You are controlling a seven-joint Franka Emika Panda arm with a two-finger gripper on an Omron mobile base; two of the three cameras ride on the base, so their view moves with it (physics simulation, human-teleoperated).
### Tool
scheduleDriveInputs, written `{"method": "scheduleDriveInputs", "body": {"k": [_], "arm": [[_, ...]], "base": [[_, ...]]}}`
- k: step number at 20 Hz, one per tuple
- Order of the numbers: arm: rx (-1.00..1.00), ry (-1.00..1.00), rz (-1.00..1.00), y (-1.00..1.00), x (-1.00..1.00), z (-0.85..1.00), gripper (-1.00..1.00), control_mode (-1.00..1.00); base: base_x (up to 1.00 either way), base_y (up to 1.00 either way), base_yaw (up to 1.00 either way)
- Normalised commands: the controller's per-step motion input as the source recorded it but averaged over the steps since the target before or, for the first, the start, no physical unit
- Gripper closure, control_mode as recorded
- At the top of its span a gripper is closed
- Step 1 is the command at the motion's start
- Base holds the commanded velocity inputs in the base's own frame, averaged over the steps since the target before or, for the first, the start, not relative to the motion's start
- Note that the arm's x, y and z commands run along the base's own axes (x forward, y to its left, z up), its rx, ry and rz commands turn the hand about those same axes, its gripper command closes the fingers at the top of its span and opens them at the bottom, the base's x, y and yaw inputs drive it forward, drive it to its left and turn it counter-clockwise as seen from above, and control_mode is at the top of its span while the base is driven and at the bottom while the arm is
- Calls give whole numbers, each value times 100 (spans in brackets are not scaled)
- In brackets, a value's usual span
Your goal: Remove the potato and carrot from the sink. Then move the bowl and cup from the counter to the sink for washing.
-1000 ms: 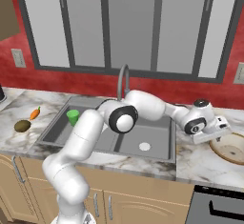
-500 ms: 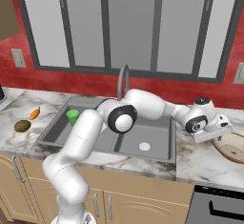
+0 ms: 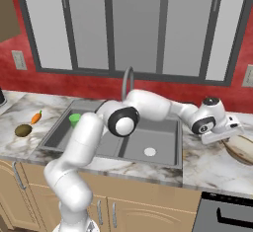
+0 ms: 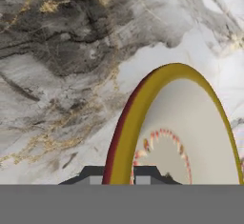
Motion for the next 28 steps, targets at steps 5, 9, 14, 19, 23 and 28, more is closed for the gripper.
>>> {"method": "scheduleDriveInputs", "body": {"k": [5, 9, 14, 19, 23, 28], "arm": [[0, -9, 0, 13, -10, 30, 100, -100], [0, -10, 0, 15, -13, 30, 100, -100], [0, -8, 0, 18, -15, 32, 100, -100], [0, -2, 0, 26, -9, 32, 100, -100], [0, 0, 0, 30, -15, 31, 100, -100], [0, 0, 1, 32, -21, 28, 100, -100]], "base": [[0, 0, 0], [0, 0, 0], [0, 0, 0], [0, 0, 0], [0, 0, 0], [0, 0, 0]]}}
